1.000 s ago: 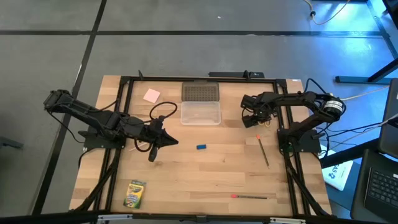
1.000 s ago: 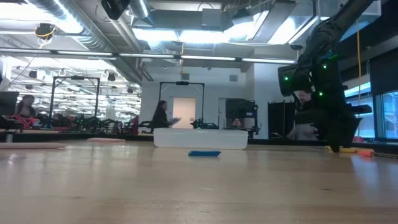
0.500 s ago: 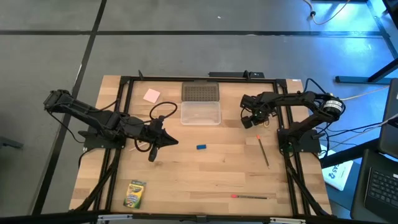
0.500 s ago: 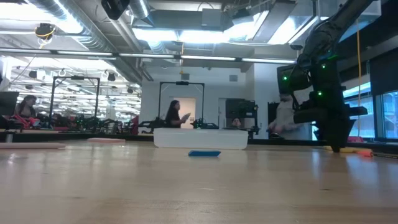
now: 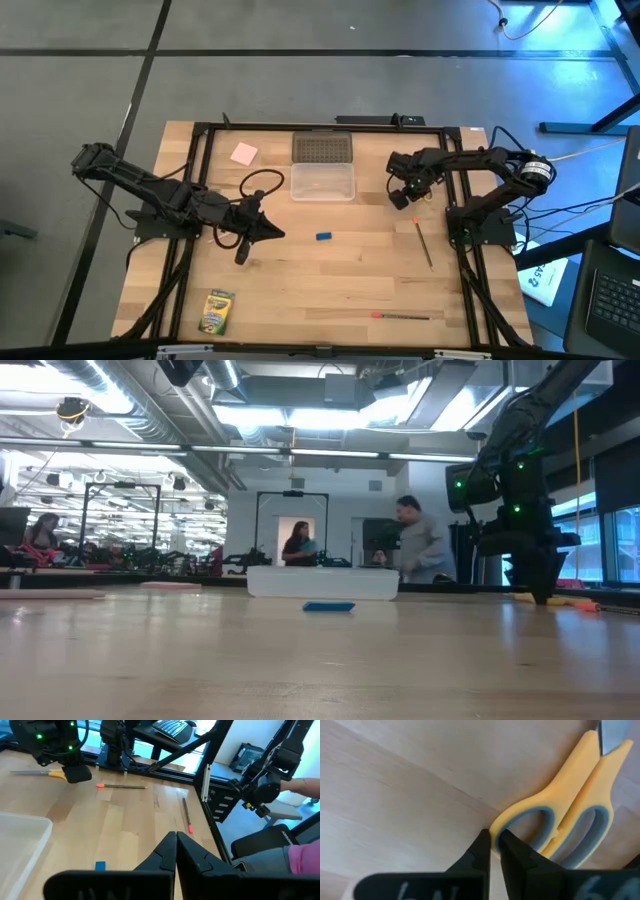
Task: Pack school essentials
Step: Put the yellow scissors into the black supply box
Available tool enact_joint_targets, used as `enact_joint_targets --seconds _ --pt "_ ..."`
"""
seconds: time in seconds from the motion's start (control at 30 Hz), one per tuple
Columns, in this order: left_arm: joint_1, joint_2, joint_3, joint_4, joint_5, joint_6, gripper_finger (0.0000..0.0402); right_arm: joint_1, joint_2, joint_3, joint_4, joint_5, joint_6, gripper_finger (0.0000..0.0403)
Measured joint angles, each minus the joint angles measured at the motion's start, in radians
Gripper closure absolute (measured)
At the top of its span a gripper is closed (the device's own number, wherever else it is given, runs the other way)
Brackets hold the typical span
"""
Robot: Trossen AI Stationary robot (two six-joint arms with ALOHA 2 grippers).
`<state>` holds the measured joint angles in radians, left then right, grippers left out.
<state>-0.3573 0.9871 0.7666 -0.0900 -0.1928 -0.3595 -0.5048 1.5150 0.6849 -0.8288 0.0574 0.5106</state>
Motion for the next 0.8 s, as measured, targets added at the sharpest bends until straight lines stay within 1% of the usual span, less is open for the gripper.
enact_joint_targets --seconds 0.13,0.23,0.4,0.53,0.7,0.8 --pt "0.0 0.0 0.0 0.0 0.0 0.003 0.0401 0.049 0.006 0.023 -0.014 0.052 -0.024 0.0375" --pt "0.0 0.0 0.0 -0.001 0.0 0.003 0.0401 0.086 0.006 0.059 0.018 0.075 -0.029 0.0373" --pt "0.002 0.0 0.0 0.0 -0.008 0.003 0.0401 0.136 0.005 0.099 -0.003 0.074 -0.048 0.0378" --pt "0.002 0.0 0.0 0.0 -0.009 0.002 0.0401 0.177 0.004 0.133 -0.029 0.073 -0.048 0.0373" --pt "0.002 0.0 0.0 -0.001 -0.009 0.003 0.0401 0.23 0.004 0.2 -0.066 0.106 -0.056 0.0373" --pt "0.002 0.0 0.0 -0.001 -0.009 0.003 0.0401 0.263 0.003 0.25 -0.057 0.108 -0.075 0.0374"
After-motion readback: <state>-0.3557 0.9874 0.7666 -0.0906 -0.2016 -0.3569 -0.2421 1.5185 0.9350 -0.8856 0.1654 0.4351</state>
